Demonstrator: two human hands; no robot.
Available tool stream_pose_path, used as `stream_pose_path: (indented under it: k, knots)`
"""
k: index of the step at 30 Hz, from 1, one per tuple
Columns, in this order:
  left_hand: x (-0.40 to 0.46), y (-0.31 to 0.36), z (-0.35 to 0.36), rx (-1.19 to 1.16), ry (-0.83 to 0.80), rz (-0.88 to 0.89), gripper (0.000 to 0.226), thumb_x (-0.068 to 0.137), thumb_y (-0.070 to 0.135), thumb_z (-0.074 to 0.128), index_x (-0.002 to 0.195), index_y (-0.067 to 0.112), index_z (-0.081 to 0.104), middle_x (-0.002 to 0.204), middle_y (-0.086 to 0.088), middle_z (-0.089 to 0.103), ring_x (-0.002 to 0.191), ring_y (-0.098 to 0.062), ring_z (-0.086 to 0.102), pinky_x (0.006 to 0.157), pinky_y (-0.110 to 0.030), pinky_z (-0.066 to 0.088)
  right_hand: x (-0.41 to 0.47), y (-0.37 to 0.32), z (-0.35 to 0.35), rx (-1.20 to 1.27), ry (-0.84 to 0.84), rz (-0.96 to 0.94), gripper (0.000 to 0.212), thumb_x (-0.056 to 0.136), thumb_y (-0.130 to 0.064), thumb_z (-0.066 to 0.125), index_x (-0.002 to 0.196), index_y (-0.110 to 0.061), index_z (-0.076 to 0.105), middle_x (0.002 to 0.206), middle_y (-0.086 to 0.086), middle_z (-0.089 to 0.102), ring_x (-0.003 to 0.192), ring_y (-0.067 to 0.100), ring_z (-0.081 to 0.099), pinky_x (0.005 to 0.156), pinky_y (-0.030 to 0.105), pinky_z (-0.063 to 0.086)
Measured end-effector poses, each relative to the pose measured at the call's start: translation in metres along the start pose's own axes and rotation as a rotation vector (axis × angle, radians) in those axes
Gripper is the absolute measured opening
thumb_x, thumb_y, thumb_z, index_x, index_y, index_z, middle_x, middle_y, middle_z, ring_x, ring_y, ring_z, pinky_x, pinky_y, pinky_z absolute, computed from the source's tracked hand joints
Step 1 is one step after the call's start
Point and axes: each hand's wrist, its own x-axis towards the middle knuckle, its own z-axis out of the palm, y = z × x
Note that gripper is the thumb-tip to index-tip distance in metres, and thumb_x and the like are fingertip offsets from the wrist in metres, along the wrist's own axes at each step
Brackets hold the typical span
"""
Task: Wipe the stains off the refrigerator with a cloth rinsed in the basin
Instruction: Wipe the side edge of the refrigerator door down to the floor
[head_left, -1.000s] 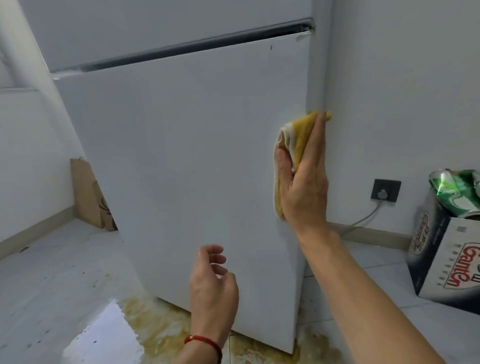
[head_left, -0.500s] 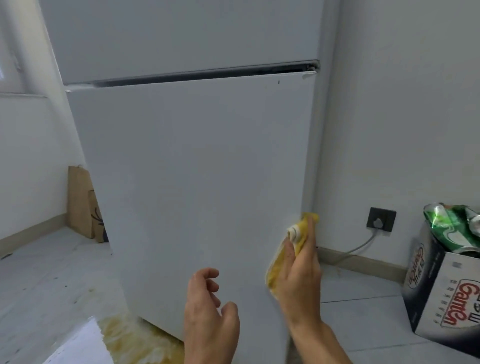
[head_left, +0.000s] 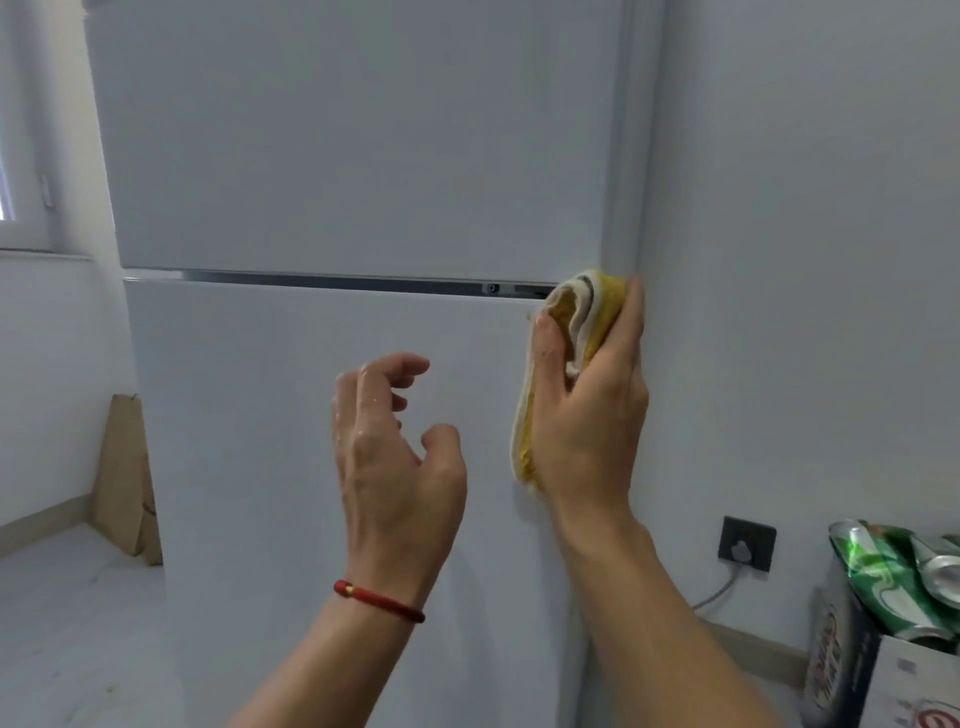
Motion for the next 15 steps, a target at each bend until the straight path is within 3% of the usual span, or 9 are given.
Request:
stream_pose_path:
  k: [3,5,6,8,10,12,15]
  knots:
    - [0.007,0.008,-0.007,-0.042,-0.016,-0.016,0.046,0.079,-0.009,0.061,0.115,0.018,0.060,0.110,0.008,0.057,0.101,-0.011,0.054,0.081,-0.013,0.042,-0.038,0.006,-0.007,0.004,0.080,0.039,0.075,0.105,-0.064,0.028,0.155,-0.010,0.042,0.126,0.014,0.070,0.105,0.028,0.072,0.090,0.025,0.056]
    - [0.003,0.009,-0.012,-0.060,-0.039,-0.063,0.046,0.080,-0.007,0.062,0.116,0.021,0.060,0.111,0.010,0.058,0.103,-0.011,0.055,0.081,-0.018,0.044,-0.049,0.008,-0.019,-0.053,0.158,-0.017,0.064,0.108,-0.052,0.037,0.145,-0.004,0.055,0.113,0.017,0.075,0.092,0.034,0.075,0.080,0.022,0.051]
    - [0.001,0.008,-0.014,-0.070,-0.054,-0.079,0.047,0.080,-0.006,0.062,0.116,0.023,0.060,0.112,0.012,0.058,0.105,-0.010,0.055,0.083,-0.022,0.045,-0.048,0.003,-0.024,-0.072,0.204,-0.079,0.055,0.109,-0.041,0.043,0.142,-0.001,0.057,0.117,0.018,0.075,0.093,0.036,0.076,0.081,0.024,0.052]
    - [0.004,0.005,-0.018,-0.077,-0.077,-0.073,0.048,0.082,-0.006,0.062,0.118,0.026,0.060,0.114,0.015,0.057,0.108,-0.009,0.054,0.086,-0.026,0.048,-0.036,-0.011,-0.023,-0.080,0.194,-0.292,0.047,0.109,-0.027,0.048,0.144,0.004,0.054,0.139,0.019,0.064,0.120,0.036,0.069,0.100,0.033,0.054]
    - [0.012,0.004,-0.021,-0.086,-0.069,-0.054,0.045,0.084,-0.003,0.060,0.119,0.025,0.060,0.115,0.015,0.057,0.109,-0.009,0.054,0.089,-0.027,0.049,-0.020,-0.018,-0.003,-0.229,0.025,-0.503,0.053,0.108,-0.026,0.053,0.151,0.004,0.045,0.158,0.018,0.046,0.150,0.030,0.040,0.123,0.046,0.035]
    - [0.020,0.004,-0.025,-0.128,-0.030,-0.055,0.036,0.087,0.006,0.057,0.118,0.023,0.061,0.114,0.015,0.058,0.108,-0.008,0.055,0.088,-0.028,0.049,-0.013,-0.016,0.023,-0.554,-0.141,-0.655,0.065,0.106,-0.025,0.060,0.159,0.001,0.033,0.167,0.018,0.029,0.158,0.031,0.020,0.129,0.050,0.018]
    - [0.017,0.003,-0.027,-0.145,-0.022,-0.086,0.033,0.090,0.003,0.061,0.117,0.022,0.060,0.114,0.012,0.059,0.108,-0.010,0.056,0.088,-0.035,0.052,-0.015,0.003,0.017,-0.757,-0.312,-0.806,0.068,0.107,-0.025,0.057,0.163,-0.004,0.024,0.172,0.014,0.018,0.160,0.028,0.013,0.131,0.048,0.012]
